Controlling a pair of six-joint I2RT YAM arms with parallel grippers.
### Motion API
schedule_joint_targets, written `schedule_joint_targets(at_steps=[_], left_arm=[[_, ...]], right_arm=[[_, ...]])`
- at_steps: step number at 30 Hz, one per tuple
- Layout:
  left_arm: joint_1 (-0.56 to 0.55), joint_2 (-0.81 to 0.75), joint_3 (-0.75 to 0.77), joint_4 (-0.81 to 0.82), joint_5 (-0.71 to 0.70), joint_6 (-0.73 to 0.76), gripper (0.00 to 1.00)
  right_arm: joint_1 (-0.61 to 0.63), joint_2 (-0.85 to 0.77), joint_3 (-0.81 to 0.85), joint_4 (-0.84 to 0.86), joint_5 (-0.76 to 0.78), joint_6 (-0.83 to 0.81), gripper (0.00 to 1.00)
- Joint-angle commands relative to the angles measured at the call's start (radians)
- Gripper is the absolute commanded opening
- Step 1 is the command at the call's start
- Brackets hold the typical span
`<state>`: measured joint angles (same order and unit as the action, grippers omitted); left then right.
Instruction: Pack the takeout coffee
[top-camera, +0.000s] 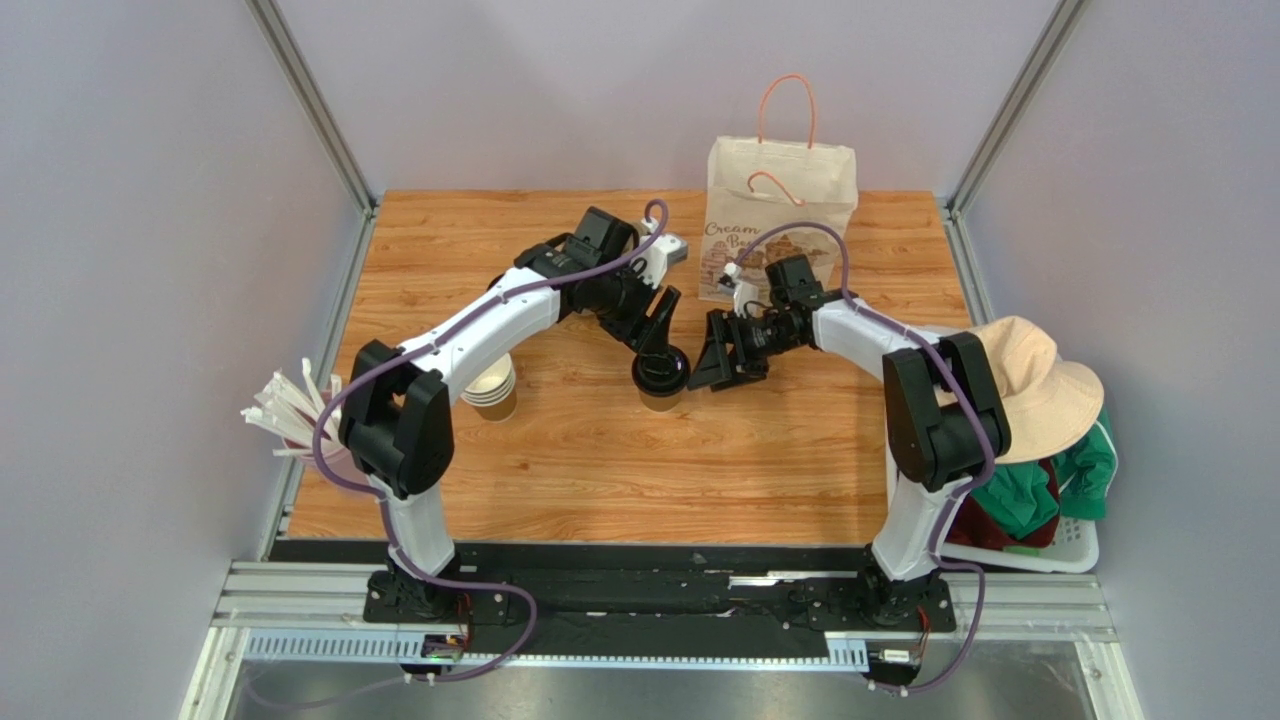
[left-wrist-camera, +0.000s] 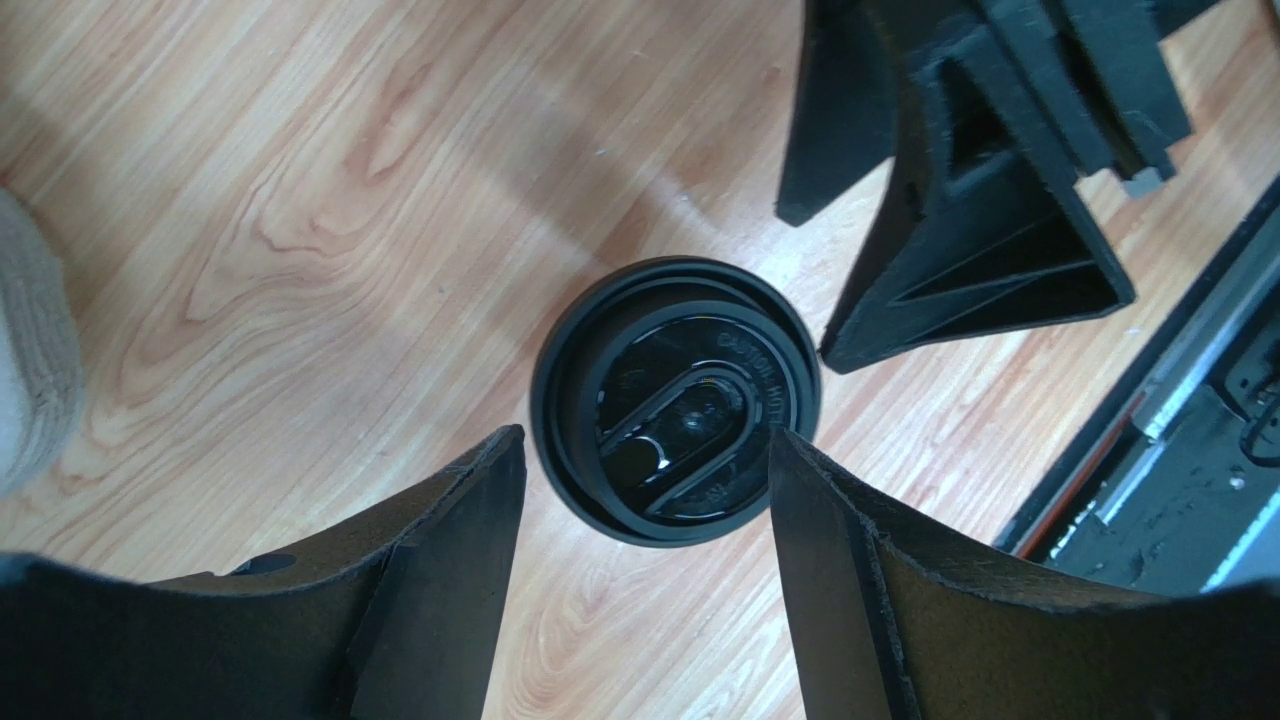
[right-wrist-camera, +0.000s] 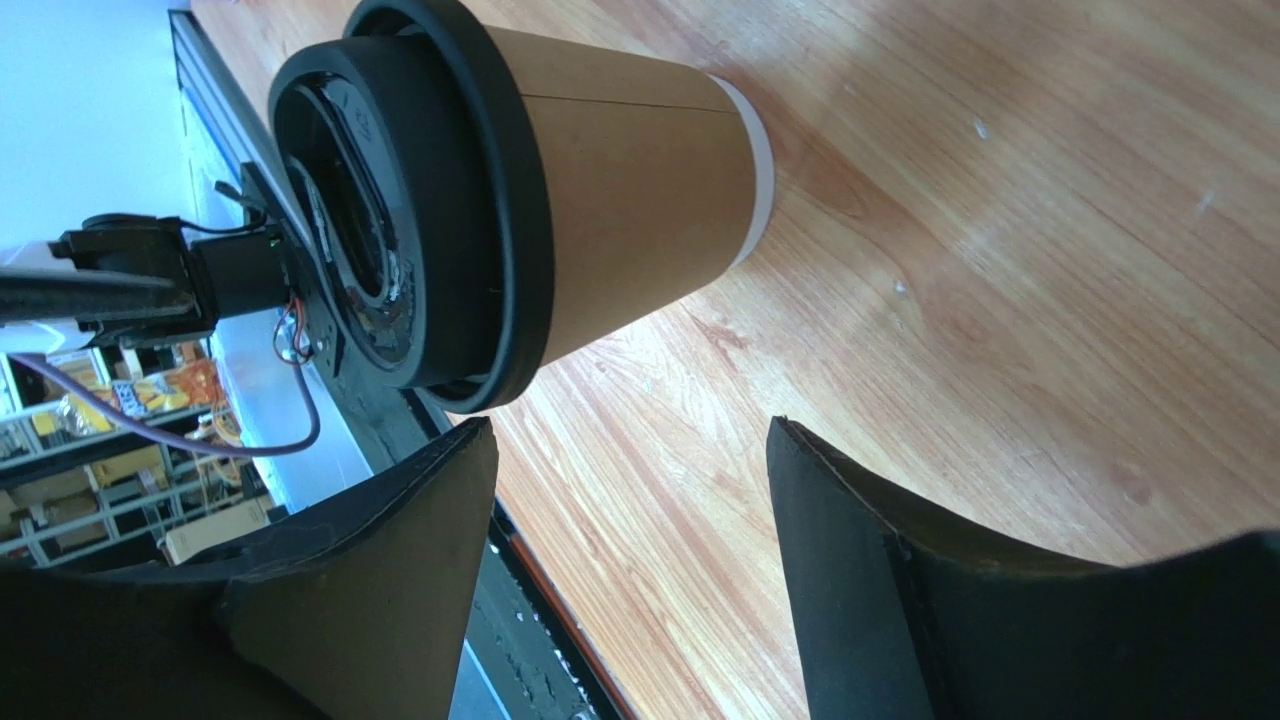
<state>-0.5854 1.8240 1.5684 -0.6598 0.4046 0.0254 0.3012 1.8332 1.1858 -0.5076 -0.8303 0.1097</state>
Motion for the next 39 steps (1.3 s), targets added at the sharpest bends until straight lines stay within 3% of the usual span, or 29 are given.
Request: schedule_joint_targets(at_steps=[1, 13, 22, 39], left_arm=[[-0.002, 0.017, -0.011, 0.029, -0.033, 0.024, 0.7], [-0.025, 0.032, -0.047, 0.032, -0.087, 0.047, 0.69], [-0.03, 0.043, -0.054, 0.025, -0.107, 0.053, 0.7], [-0.037, 0.07, -0.076, 0.005, -0.125, 0.067, 0.69]], right_arm=[[0.007, -0.072, -0.025, 0.121, 0.042, 0.076, 0.69], [0.009, -0.084, -0.043, 0.175, 0.03, 0.134, 0.67], [0.018, -0.072, -0.058, 0.193, 0.123, 0.145, 0.63], [0.087, -0.06, -0.066, 0.118, 0.444, 0.111, 0.63]])
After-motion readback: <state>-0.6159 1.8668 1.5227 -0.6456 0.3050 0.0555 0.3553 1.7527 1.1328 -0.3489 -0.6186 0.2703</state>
